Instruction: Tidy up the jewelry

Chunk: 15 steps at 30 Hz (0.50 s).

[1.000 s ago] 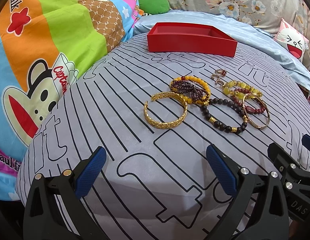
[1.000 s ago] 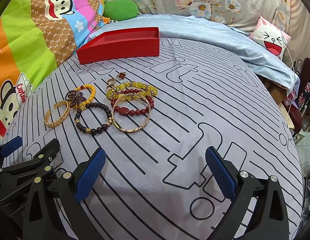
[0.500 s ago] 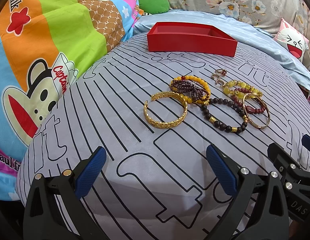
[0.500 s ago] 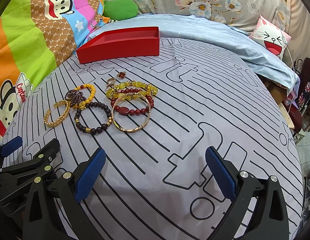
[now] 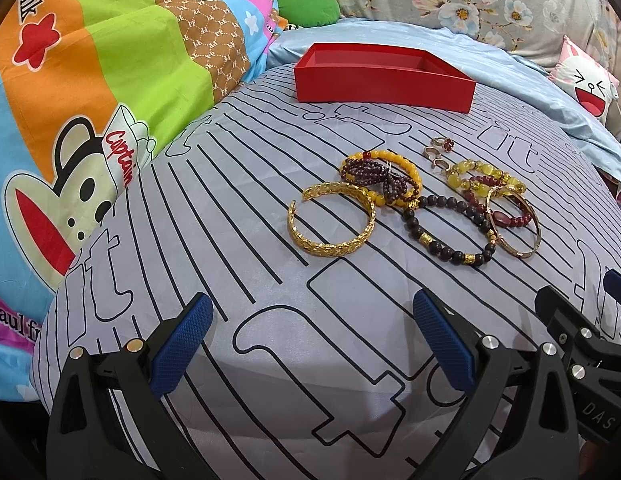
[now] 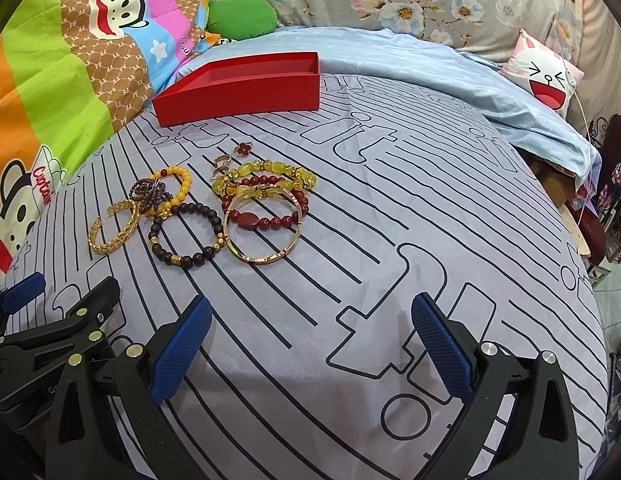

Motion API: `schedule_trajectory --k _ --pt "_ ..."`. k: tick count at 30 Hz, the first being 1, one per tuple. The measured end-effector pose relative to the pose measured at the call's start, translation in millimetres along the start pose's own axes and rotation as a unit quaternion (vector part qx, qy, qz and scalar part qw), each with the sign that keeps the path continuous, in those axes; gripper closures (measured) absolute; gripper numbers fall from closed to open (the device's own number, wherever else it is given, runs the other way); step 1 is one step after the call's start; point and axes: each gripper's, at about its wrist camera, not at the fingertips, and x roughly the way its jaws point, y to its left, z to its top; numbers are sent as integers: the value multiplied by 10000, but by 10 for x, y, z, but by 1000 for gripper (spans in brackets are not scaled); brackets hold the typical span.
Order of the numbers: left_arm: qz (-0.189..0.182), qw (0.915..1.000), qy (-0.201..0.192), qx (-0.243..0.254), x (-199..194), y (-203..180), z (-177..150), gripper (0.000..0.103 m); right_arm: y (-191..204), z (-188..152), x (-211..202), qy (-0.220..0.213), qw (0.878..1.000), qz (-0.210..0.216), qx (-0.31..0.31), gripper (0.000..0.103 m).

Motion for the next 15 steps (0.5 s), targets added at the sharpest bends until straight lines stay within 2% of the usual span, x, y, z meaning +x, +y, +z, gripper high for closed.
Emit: schedule_trajectory --k 8,15 --pt "34 9999 118 27 -5 22 7 7 -1 5 -31 15 9999 -39 -122 6" --pt "10 9997 185 -140 -28 133 184 7 -65 114 -94 21 10000 15 -35 6"
